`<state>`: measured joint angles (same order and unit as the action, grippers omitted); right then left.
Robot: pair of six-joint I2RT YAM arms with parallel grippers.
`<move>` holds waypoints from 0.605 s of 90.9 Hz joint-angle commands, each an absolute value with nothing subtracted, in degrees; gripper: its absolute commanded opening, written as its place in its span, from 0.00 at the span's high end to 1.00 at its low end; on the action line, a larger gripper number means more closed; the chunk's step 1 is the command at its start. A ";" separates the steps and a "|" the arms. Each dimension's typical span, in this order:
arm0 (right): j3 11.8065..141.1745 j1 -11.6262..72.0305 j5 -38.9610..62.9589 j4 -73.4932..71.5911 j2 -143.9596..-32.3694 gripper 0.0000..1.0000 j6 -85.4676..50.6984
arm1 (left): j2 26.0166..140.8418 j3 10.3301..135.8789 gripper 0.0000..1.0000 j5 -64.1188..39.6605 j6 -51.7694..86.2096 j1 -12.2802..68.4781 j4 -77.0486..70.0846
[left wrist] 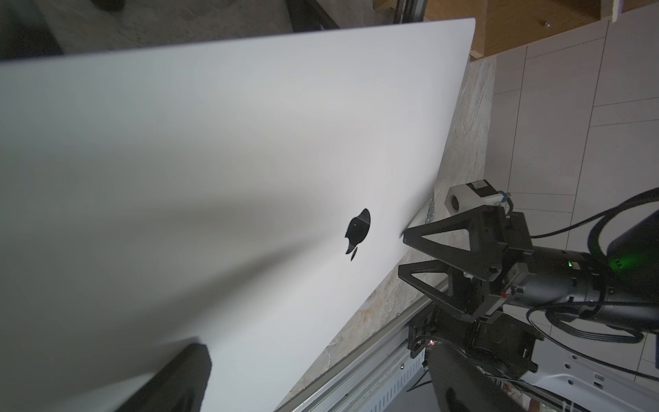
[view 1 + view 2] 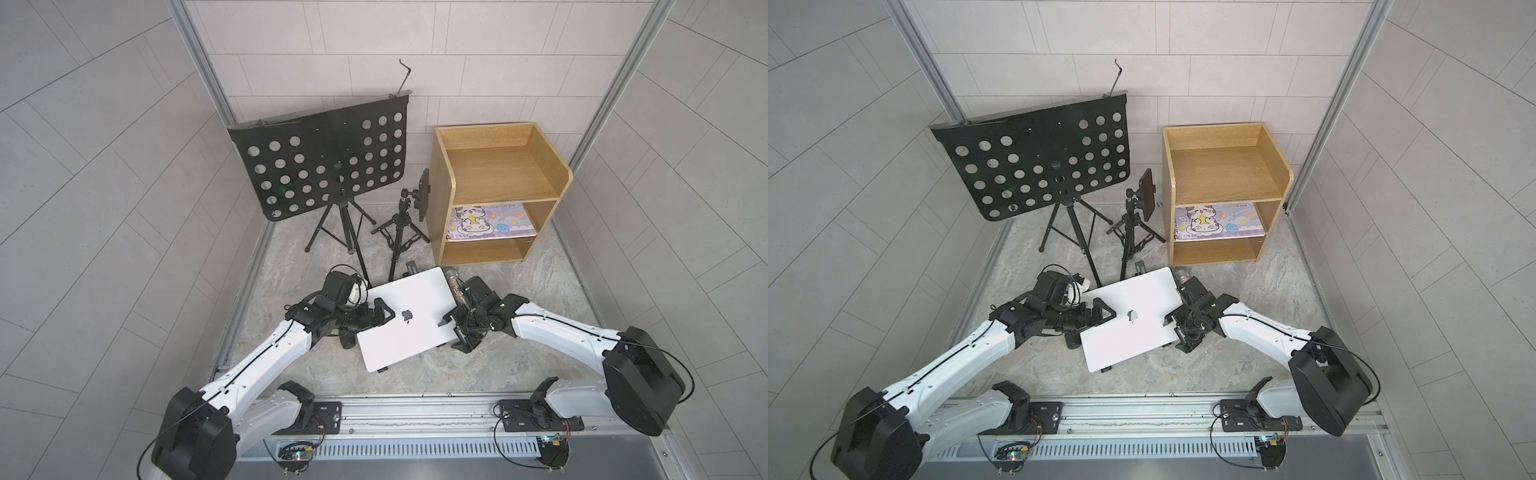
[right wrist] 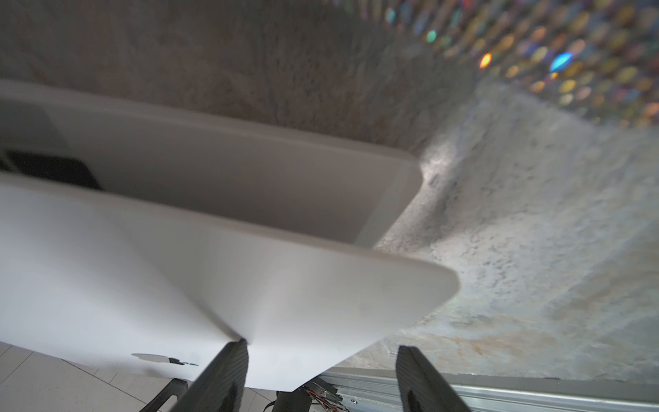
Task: Close the laptop lid and set it aside
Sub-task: Close the lid of the laptop.
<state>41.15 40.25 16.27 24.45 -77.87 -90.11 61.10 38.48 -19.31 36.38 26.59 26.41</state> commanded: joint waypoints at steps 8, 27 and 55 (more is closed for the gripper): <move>41.21 40.27 17.05 23.84 -80.20 0.30 -89.02 | 62.55 36.78 0.01 -16.89 34.62 26.24 28.09; 41.94 39.83 17.67 23.86 -82.53 0.30 -88.38 | 63.53 36.99 0.01 -17.01 34.01 26.24 27.85; 44.51 39.26 16.76 27.93 -79.92 0.31 -83.73 | 58.54 40.27 0.02 -20.84 31.73 26.17 28.61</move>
<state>42.59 39.77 17.32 24.56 -82.30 -87.09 61.82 37.74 -18.90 34.30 26.59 27.24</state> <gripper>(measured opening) 0.691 0.987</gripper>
